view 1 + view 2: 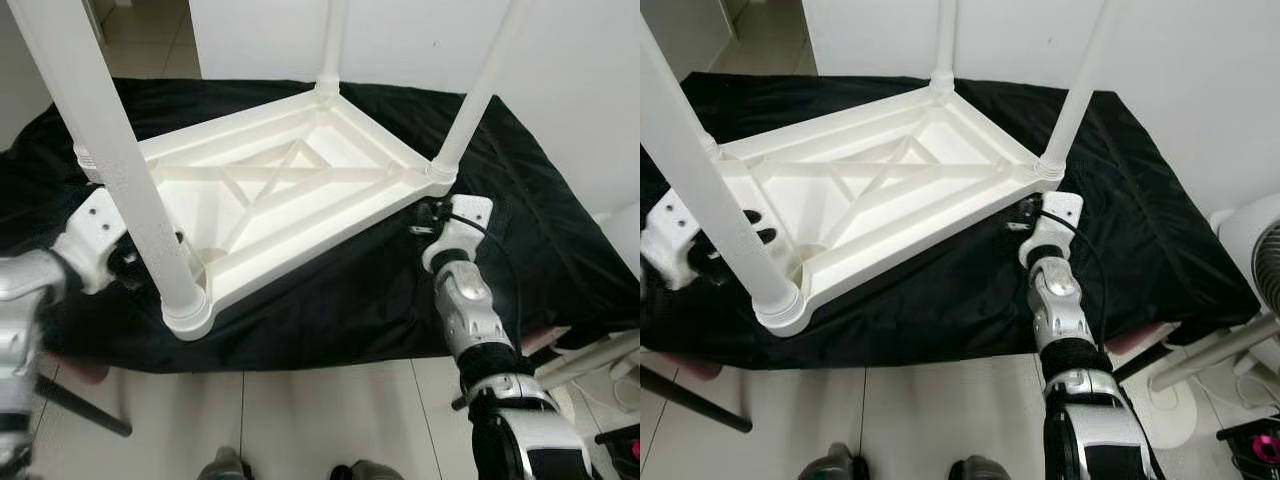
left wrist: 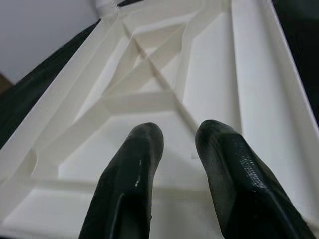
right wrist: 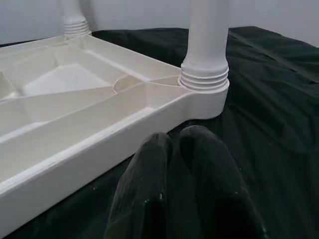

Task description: Building children table

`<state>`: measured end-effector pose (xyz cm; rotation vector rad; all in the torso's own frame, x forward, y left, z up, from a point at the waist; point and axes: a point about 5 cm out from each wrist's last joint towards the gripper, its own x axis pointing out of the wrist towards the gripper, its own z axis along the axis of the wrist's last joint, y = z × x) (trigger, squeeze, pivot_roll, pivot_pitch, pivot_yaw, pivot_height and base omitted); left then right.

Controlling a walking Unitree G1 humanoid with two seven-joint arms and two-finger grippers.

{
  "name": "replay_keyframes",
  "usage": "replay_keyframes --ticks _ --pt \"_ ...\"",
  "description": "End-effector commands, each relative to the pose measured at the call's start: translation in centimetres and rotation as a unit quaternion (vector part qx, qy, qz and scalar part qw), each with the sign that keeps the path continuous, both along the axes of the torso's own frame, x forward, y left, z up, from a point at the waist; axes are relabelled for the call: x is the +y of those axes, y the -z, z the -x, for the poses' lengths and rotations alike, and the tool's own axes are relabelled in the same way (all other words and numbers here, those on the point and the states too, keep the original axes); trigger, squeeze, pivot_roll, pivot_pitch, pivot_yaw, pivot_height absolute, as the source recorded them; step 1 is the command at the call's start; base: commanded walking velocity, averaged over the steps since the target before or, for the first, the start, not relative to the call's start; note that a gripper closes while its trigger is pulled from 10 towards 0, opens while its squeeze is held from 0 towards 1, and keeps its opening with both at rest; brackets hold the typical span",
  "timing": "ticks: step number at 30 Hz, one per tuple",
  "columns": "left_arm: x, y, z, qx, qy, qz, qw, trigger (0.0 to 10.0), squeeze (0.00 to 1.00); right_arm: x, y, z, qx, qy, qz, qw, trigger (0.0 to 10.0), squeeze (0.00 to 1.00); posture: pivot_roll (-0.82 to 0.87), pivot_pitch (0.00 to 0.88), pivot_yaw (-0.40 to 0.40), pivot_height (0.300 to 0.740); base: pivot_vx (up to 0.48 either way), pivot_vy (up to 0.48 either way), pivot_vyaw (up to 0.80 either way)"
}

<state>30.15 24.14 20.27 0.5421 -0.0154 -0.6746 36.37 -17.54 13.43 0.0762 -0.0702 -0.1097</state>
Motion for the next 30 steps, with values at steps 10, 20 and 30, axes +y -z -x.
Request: replay_keyframes --ticks 10,20,30 --pt "-3.5 0.4 -0.4 -0.038 -0.080 0.096 0.991 10.0 0.00 0.0 0.6 -1.2 0.054 0.034 -0.049 0.997 10.0 0.00 0.05 0.057 -0.027 0.740 0.000 0.000 0.00" --pt "-8.5 0.9 2.7 -0.012 0.028 0.137 0.990 10.0 0.00 1.2 0.2 -2.5 0.098 0.016 -0.062 0.993 10.0 0.00 0.08 0.069 -0.055 0.740 0.000 0.000 0.00" --pt "-12.2 0.7 5.4 0.012 0.072 0.167 0.983 10.0 0.00 2.5 0.4 -2.9 0.131 -0.019 -0.086 0.987 10.0 0.00 0.09 0.075 -0.074 0.740 0.000 0.000 0.00"
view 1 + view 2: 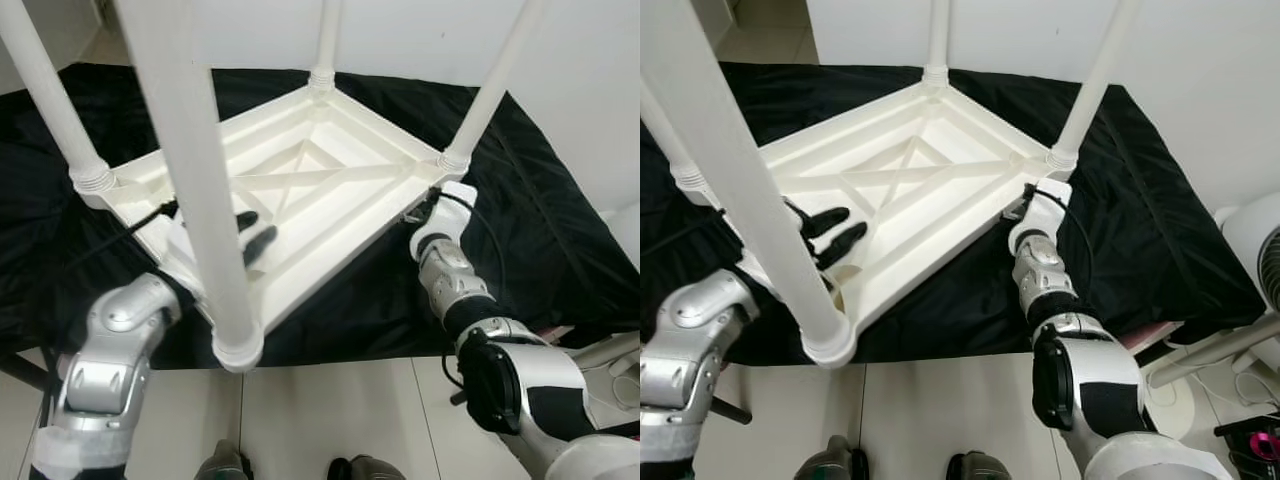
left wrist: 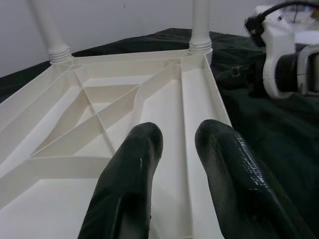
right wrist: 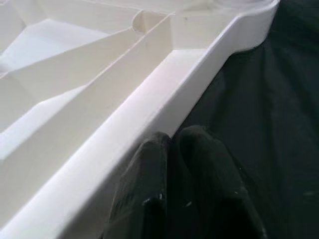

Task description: Building children table

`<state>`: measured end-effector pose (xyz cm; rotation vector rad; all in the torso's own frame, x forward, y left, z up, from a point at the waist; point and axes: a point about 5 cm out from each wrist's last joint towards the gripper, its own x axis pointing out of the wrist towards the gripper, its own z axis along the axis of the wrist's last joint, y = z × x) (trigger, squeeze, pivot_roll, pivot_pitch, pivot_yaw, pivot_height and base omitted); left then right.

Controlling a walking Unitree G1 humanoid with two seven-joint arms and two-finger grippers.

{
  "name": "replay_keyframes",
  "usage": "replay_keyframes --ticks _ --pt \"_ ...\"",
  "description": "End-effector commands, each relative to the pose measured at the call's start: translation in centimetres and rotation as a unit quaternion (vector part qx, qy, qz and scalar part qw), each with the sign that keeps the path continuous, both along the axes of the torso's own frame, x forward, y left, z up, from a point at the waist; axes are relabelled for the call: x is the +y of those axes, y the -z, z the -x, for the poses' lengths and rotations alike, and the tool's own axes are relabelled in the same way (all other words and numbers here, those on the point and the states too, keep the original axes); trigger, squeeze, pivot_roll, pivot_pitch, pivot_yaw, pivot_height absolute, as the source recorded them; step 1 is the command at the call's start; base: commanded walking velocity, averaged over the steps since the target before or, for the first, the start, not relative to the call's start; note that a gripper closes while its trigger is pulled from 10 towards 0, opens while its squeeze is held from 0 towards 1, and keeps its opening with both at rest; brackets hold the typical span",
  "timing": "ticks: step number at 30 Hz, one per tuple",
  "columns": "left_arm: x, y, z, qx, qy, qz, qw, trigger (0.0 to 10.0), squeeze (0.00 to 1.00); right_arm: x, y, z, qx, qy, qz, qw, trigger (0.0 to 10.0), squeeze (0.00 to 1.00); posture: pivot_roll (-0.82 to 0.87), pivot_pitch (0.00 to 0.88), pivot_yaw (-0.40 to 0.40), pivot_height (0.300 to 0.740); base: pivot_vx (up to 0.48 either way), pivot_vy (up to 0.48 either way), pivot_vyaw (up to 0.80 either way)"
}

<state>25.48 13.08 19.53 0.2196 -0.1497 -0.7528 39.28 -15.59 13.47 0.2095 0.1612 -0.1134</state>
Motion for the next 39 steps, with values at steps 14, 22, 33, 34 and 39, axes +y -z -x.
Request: replay_keyframes --ticks 14,22,33,34,39 --pt "-3.3 -1.6 1.9 0.010 0.049 0.012 0.999 10.0 0.00 1.4 0.1 -0.3 0.024 -0.092 0.018 0.995 10.0 0.00 0.09 0.078 -0.066 0.740 0.000 0.000 0.00" --pt "-3.7 -2.7 2.0 0.010 0.047 -0.006 0.999 10.0 0.00 3.2 -1.5 -0.7 -0.011 -0.183 0.120 0.976 10.0 0.00 0.08 0.071 -0.039 0.740 0.000 0.000 0.00" --pt "-2.4 -1.7 0.2 0.032 -0.012 -0.020 0.999 10.0 0.00 1.3 -2.9 -0.7 -0.095 -0.110 0.126 0.981 10.0 0.00 0.07 0.074 -0.049 0.740 0.000 0.000 0.00" --pt "-1.5 -1.3 -0.4 0.038 -0.028 -0.027 0.999 10.0 0.00 0.7 -2.8 -0.5 -0.108 -0.100 0.113 0.983 10.0 0.00 0.07 0.074 -0.049 0.740 0.000 0.000 0.00" --pt "2.0 -0.9 -3.0 0.050 -0.085 -0.044 0.994 10.0 0.00 -1.5 -2.7 0.6 -0.167 -0.088 0.079 0.979 10.0 0.00 0.04 0.080 -0.029 0.740 0.000 0.000 0.00"
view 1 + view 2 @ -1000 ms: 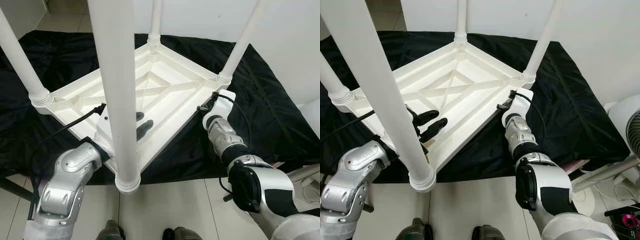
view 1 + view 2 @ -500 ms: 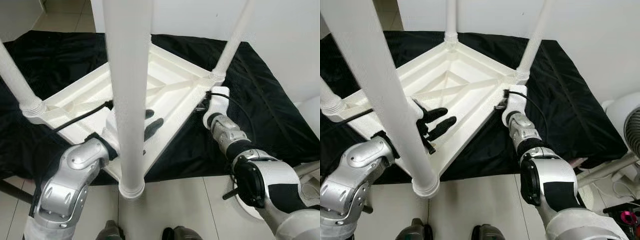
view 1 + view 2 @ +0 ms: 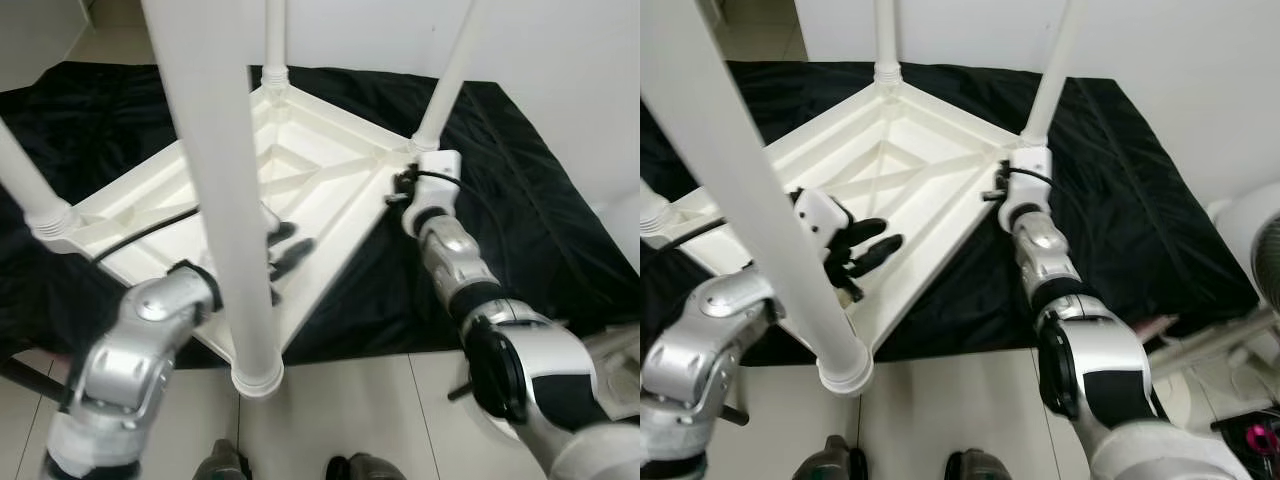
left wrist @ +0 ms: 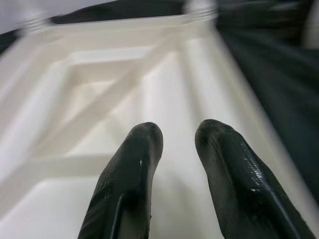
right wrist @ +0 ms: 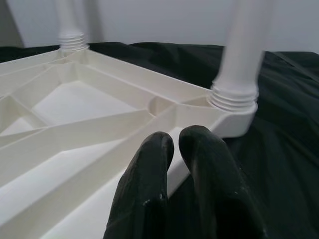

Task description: Building children table

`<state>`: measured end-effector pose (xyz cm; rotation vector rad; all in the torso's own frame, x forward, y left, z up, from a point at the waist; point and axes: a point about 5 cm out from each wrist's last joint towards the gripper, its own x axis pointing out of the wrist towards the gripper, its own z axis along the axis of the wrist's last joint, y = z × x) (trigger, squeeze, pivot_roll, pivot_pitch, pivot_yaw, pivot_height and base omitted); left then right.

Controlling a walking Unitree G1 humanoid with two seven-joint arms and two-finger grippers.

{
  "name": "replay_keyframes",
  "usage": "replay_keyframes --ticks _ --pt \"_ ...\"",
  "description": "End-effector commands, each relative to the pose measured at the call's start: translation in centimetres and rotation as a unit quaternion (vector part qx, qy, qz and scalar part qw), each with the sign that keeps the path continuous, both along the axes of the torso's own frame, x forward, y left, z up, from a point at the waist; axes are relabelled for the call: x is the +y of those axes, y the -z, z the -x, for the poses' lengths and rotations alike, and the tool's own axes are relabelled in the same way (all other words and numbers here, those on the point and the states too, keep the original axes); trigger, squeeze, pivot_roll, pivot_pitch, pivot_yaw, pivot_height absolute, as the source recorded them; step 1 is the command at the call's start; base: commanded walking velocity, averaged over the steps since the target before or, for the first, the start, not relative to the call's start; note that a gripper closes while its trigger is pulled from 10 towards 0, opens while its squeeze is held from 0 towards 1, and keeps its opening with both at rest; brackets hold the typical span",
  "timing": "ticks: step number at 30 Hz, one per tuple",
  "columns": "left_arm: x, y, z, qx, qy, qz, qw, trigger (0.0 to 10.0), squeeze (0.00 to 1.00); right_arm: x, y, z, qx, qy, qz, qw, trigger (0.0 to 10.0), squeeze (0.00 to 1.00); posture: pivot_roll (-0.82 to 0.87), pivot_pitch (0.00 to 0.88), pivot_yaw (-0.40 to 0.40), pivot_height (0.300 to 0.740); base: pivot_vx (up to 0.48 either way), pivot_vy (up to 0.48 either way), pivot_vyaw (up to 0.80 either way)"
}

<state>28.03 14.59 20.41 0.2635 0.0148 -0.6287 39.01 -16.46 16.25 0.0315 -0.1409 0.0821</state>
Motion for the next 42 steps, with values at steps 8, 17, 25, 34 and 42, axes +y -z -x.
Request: replay_keyframes --ticks 8,17,25,34,42 --pt "2.6 -0.1 -1.7 -0.012 0.007 0.001 1.000 10.0 0.30 -0.6 0.2 2.8 -0.071 -0.085 -0.020 0.994 10.0 0.00 0.01 0.087 -0.007 0.740 0.000 0.000 0.00" --pt "3.5 0.9 -0.5 0.013 0.141 -0.016 0.990 10.0 1.00 -1.5 1.2 6.5 -0.080 -0.128 -0.002 0.989 10.0 0.00 -0.02 0.089 0.002 0.740 0.000 0.000 0.00" --pt "4.3 3.0 1.8 0.085 0.272 -0.095 0.954 10.0 0.00 -3.3 1.1 8.1 -0.072 -0.127 -0.003 0.989 10.0 0.00 -0.03 0.077 0.002 0.740 0.000 0.000 0.00" --pt "5.9 5.6 3.1 0.161 0.333 -0.168 0.914 10.0 0.00 -3.7 0.4 9.5 -0.059 -0.146 0.009 0.987 10.0 0.00 -0.03 0.063 0.000 0.740 0.000 0.000 0.00" --pt "6.8 6.8 2.9 0.179 0.335 -0.217 0.899 10.0 0.00 -3.9 0.0 9.5 -0.052 -0.153 0.019 0.987 10.0 0.00 -0.04 0.052 -0.006 0.740 0.000 0.000 0.00"
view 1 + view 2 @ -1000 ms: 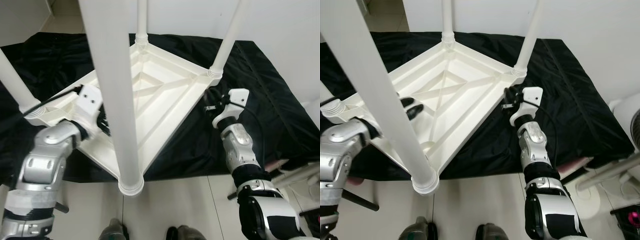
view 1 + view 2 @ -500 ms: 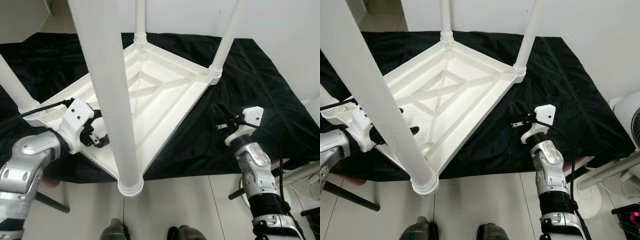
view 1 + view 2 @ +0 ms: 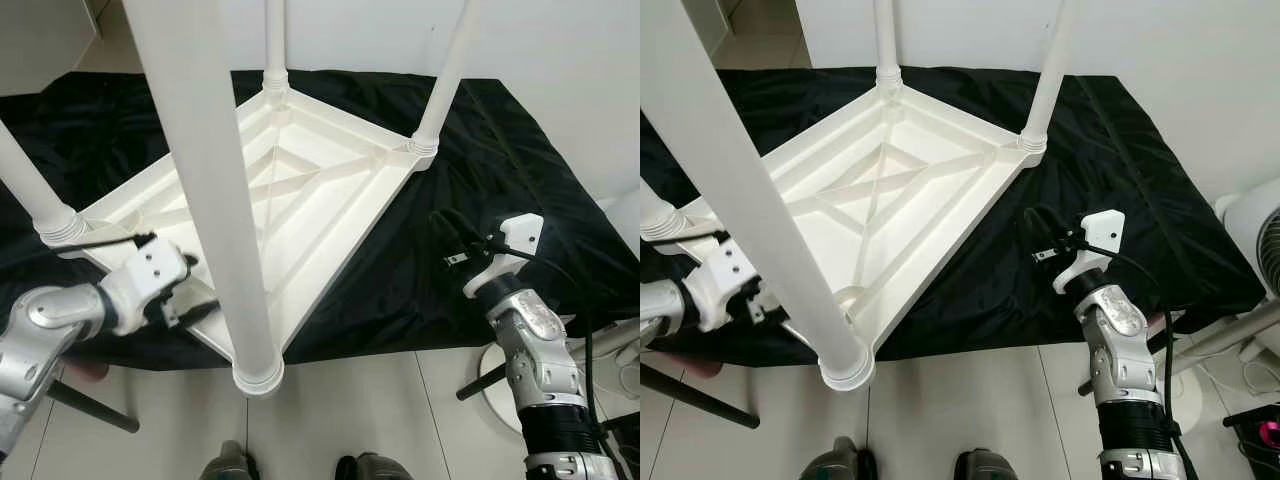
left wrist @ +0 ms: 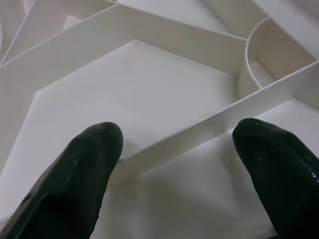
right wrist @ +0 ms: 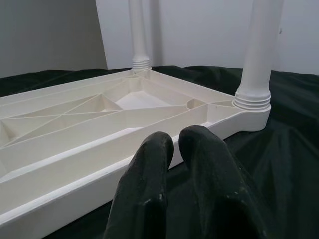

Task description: Building children table

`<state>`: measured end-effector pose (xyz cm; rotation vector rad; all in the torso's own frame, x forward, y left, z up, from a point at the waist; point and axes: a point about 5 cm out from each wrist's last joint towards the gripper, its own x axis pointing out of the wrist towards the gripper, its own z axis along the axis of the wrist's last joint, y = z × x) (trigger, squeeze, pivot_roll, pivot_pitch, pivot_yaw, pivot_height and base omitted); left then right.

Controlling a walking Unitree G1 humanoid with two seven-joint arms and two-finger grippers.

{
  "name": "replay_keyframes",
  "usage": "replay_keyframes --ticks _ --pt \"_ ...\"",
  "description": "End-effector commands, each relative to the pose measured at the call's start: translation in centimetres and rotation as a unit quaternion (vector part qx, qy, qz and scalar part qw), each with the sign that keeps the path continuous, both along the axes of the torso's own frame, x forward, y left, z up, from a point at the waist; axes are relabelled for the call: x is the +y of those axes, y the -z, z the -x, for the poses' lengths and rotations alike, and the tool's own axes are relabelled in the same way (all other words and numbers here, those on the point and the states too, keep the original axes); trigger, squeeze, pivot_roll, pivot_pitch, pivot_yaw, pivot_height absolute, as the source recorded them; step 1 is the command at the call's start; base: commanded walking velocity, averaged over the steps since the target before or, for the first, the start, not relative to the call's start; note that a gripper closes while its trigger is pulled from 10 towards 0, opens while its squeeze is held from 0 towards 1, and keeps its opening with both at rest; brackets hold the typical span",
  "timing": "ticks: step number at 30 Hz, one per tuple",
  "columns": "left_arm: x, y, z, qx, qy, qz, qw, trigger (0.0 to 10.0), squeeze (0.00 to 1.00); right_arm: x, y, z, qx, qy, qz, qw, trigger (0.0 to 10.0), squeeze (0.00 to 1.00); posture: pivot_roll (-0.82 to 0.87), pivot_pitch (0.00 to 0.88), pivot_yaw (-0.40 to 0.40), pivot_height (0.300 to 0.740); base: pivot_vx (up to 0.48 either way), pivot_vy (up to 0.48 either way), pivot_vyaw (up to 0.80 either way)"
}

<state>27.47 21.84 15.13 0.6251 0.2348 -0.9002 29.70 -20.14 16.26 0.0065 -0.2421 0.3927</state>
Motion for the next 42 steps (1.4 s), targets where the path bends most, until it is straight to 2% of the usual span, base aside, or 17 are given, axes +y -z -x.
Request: replay_keyframes --ticks 1,9,18,26,27,29,34,36,42 --pt "-0.4 1.5 2.3 0.157 0.186 -0.032 0.969 10.0 0.00 -0.2 0.0 0.2 0.002 -0.001 -0.001 1.000 10.0 0.00 -0.04 0.052 -0.006 0.740 0.000 0.000 0.00" --pt "0.1 1.7 1.8 0.159 0.193 -0.052 0.967 10.0 0.00 -0.3 -0.4 0.4 0.005 -0.006 0.012 1.000 10.0 0.00 -0.05 0.054 -0.001 0.740 0.000 0.000 0.00" --pt "-0.5 2.1 0.8 0.157 0.224 -0.078 0.959 10.0 0.00 -0.1 -0.3 0.5 0.010 -0.007 0.018 1.000 10.0 0.00 -0.05 0.058 0.009 0.740 0.000 0.000 0.00" --pt "-0.7 2.0 0.3 0.160 0.239 -0.080 0.954 10.0 0.00 -0.2 -0.5 0.5 0.008 -0.004 0.021 1.000 10.0 0.00 -0.06 0.060 0.021 0.740 0.000 0.000 0.00" --pt "-0.8 1.8 0.1 0.162 0.241 -0.075 0.954 0.0 0.00 -0.2 -0.5 0.5 0.007 -0.001 0.021 1.000 10.0 0.00 -0.06 0.063 0.027 0.740 0.000 0.000 0.00" --pt "-0.9 1.7 -0.2 0.160 0.244 -0.067 0.954 0.0 0.00 -0.3 -0.5 0.6 0.007 0.002 0.020 1.000 10.0 0.00 -0.06 0.065 0.030 0.740 0.000 0.000 0.00" --pt "-1.6 1.4 -1.3 0.134 0.219 -0.042 0.965 0.0 0.00 -0.4 -0.3 0.7 0.009 0.011 0.016 1.000 10.0 0.00 -0.06 0.072 0.031 0.740 0.000 0.000 0.00" --pt "-1.9 1.3 -2.1 0.107 0.193 -0.032 0.975 0.0 0.00 -0.3 -0.2 0.7 0.010 0.012 0.016 1.000 10.0 0.00 -0.05 0.079 0.032 0.740 0.000 0.000 0.00" --pt "-2.2 1.1 -3.0 0.073 0.161 -0.021 0.984 0.0 0.00 -0.3 -0.2 0.6 0.010 0.015 0.015 1.000 10.0 0.00 -0.05 0.085 0.031 0.740 0.000 0.000 0.00"
